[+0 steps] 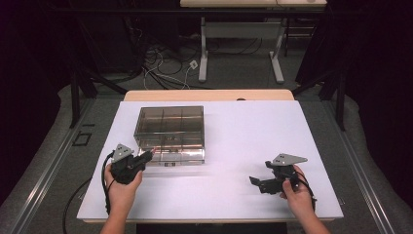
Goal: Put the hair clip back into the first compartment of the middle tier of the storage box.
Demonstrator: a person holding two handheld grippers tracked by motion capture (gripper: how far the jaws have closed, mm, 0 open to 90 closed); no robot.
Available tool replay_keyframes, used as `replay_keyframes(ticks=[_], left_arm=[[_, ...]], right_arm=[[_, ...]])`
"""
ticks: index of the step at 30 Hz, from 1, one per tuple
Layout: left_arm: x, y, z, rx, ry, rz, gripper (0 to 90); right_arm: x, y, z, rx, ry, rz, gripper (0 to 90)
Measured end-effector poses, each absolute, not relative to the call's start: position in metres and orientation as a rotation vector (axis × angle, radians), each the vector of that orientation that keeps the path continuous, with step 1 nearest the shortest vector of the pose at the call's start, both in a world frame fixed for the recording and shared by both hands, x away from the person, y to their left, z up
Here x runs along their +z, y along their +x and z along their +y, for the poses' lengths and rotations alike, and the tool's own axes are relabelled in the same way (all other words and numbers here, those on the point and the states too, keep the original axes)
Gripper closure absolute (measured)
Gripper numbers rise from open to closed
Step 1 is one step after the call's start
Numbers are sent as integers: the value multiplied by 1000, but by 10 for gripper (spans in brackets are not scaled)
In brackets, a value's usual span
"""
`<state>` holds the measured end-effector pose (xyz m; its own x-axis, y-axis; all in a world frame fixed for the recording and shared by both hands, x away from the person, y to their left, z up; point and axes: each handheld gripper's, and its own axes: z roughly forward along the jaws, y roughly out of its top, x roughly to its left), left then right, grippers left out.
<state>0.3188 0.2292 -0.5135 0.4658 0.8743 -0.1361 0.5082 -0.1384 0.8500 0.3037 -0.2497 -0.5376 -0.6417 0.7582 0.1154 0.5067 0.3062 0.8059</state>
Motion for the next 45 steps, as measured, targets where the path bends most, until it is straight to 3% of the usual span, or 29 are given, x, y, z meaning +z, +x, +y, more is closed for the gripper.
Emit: replay_keyframes(ticks=[45], left_arm=[[-535,335,229,549,1841,1187,842]], right_arm=[[-538,304,-249,1243,1135,2305,111]])
